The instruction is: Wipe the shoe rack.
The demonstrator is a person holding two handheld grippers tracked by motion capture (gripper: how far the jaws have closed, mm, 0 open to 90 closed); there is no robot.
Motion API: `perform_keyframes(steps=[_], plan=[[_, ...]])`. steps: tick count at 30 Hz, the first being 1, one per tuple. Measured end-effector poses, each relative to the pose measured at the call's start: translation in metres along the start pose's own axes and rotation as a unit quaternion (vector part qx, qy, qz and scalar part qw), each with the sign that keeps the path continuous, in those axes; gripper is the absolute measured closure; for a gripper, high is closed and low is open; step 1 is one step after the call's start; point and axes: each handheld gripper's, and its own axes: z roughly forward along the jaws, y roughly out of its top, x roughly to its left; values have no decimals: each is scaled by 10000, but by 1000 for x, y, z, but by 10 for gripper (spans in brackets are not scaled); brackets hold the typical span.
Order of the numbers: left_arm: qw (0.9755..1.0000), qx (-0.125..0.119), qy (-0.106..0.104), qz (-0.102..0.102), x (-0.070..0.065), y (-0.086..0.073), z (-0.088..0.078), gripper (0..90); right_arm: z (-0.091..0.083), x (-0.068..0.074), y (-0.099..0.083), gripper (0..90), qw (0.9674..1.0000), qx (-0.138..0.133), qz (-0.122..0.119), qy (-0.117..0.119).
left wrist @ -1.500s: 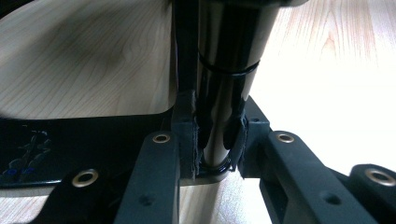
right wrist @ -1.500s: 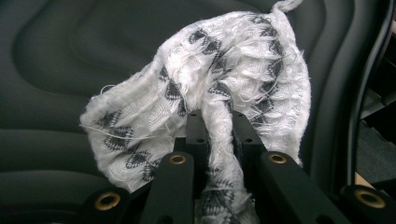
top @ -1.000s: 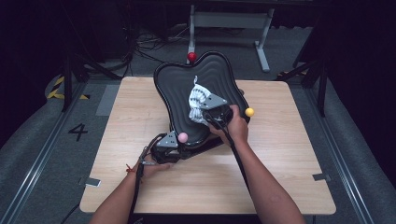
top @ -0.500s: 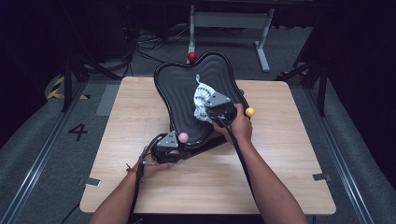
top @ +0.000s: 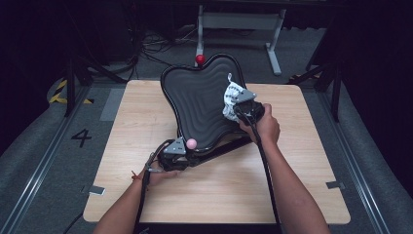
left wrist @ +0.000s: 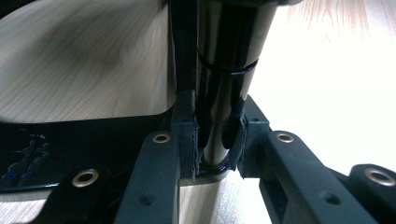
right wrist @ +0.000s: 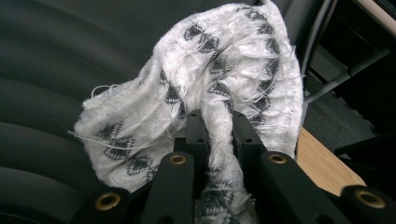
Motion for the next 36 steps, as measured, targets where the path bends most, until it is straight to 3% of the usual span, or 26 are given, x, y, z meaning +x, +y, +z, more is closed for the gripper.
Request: perform_keyframes(steps=[9,15,17,23,31,36], plan=[[10000,-6,4,-10,-1,0,0,744,2,-15,-8,809,9998,48,198,-75],[10000,-5,2,-5,-1,0,0,744,1,-9,-3,808,9999,-53,101,36],[10000,-5,3,-6,-1,0,0,743,-1,-1,3,808,9996,-174,2,203],[10000,-19,-1,-27,-1,0,0,743,-5,24,15,808,9980,-338,-323,414],[10000,-21,1,-24,-1,0,0,743,-11,67,37,805,9915,-676,-739,825],[10000,-21,8,-24,-1,0,0,743,-13,83,47,805,9879,-788,-891,996]])
